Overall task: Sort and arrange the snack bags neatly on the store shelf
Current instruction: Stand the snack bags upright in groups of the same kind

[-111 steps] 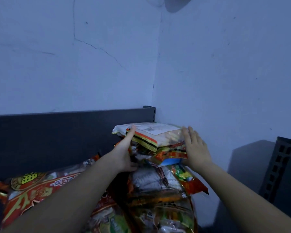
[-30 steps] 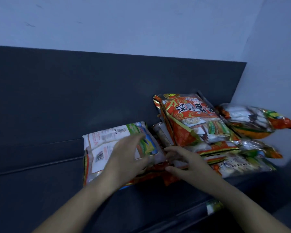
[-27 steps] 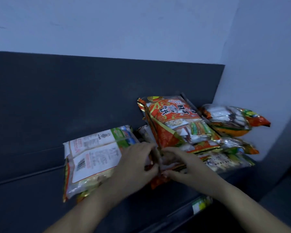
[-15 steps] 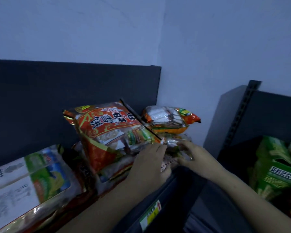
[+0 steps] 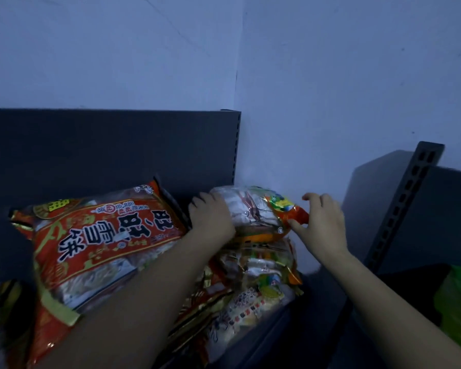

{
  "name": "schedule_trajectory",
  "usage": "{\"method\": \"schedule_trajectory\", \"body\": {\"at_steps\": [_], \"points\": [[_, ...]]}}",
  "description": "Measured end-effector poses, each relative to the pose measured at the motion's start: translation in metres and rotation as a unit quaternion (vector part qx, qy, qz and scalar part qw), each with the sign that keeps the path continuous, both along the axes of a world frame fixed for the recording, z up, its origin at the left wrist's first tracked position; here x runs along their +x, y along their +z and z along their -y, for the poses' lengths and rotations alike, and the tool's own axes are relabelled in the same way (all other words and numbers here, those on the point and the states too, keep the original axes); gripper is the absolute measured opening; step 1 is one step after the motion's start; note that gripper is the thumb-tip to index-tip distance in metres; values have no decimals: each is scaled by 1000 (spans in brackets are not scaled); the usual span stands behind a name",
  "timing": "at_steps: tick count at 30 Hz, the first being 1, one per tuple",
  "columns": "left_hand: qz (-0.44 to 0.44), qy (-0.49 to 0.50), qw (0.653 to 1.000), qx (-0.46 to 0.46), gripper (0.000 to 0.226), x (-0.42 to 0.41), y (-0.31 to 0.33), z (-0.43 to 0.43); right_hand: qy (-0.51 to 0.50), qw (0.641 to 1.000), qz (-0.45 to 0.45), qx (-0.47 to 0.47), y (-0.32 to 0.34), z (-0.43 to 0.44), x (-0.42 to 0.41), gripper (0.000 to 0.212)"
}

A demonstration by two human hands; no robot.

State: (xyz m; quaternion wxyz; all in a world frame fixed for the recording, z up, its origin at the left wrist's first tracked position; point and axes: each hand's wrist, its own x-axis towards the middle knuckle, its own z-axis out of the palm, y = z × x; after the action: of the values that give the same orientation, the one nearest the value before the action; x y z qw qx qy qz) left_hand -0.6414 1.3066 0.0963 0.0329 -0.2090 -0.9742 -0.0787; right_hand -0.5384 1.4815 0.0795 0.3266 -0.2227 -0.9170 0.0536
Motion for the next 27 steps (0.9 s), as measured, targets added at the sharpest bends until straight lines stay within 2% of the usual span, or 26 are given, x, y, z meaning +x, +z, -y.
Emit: {"method": "schedule_trajectory", "body": {"at_steps": [2,4,6,7,9,14,19,22,27], "points": [[78,13,996,44,102,-18,-2,0,-27,998,46,21,7,-8,-19,73],[120,8,989,81,100,-28,-5,1,-3,988,152,-42,15,-13,-39,80],[127,2,988,91,97,-31,-7,1,71,951,237,-184,21,-14,-53,62],[123,-4,988,94,94,-31,-8,1,100,932,243,-249,22,-13,-56,52],[105,-18,989,107,83,-29,-9,2,135,916,208,-314,19,-13,-57,44],[46,-78,981,171,43,-11,4,6,155,919,69,-356,18,-7,-48,36],[2,-108,968,227,45,24,39,29,157,930,-34,-332,49,13,-23,31],[-61,-100,963,241,48,46,64,59,183,935,-81,-293,78,47,1,23],[-151,-80,959,225,43,85,105,150,258,916,-154,-266,112,132,31,27]]}}
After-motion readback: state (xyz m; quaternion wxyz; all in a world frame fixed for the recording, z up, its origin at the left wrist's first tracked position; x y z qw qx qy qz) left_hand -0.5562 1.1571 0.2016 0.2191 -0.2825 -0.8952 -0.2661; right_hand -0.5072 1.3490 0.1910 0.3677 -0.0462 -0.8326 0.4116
